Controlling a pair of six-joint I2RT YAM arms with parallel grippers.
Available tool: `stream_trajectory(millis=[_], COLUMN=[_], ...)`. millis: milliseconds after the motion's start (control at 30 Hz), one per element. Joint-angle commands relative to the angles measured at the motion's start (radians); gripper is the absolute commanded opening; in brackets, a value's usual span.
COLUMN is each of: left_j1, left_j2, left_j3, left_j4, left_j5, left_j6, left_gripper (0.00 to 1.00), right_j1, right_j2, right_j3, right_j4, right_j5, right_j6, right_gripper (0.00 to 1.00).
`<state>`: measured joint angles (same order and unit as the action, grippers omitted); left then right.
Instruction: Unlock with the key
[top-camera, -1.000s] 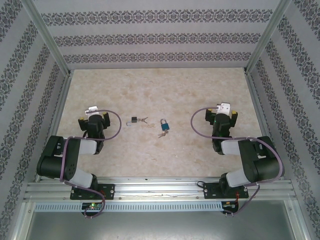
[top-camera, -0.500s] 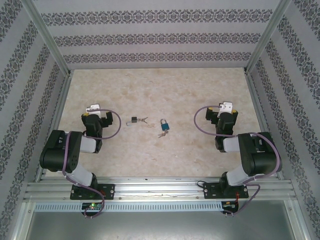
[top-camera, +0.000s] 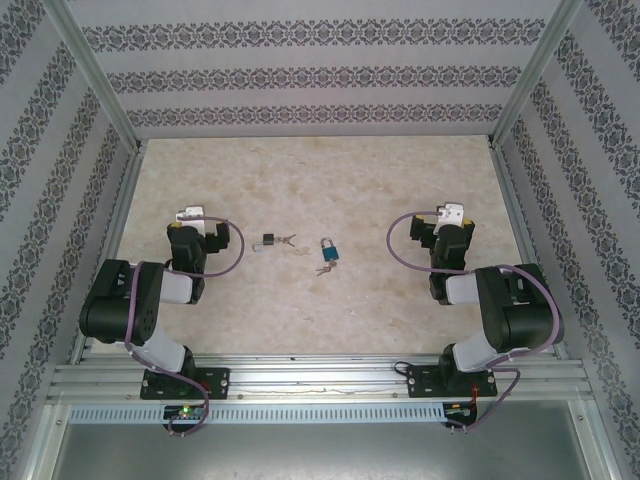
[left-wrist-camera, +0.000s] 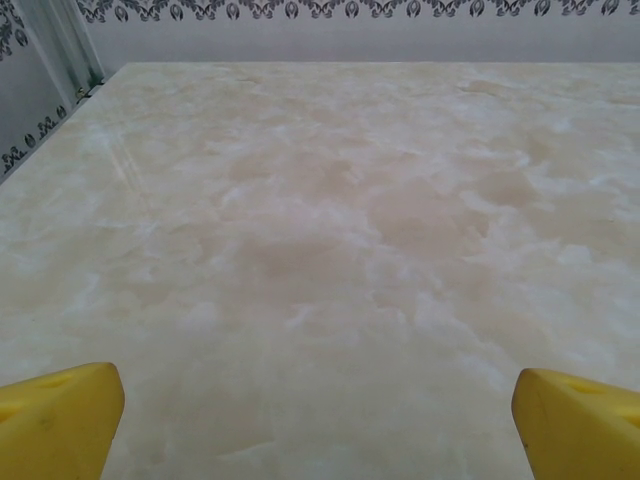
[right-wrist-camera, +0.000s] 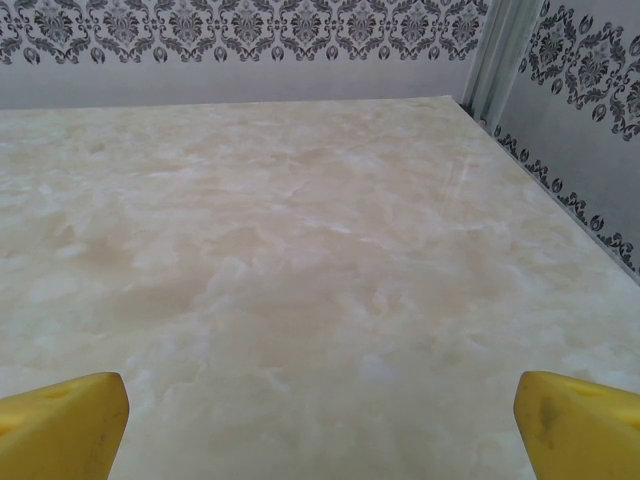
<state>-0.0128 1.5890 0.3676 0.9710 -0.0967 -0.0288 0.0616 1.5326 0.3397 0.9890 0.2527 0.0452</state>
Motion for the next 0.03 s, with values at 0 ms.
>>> stream_trajectory(millis=[0], left_j1=[0.002], left_j2=[0.004], left_j3=[0.013], left_j4=[-0.008], left_j5=[0.019], left_j6=[0.02], left_gripper=[0.99], right_j1=[0.007], right_j2=[0.007], right_j3=[0.01], right_j4=[0.037], right_j5=[0.0], right_j6=[-0.007], right_gripper=[0.98])
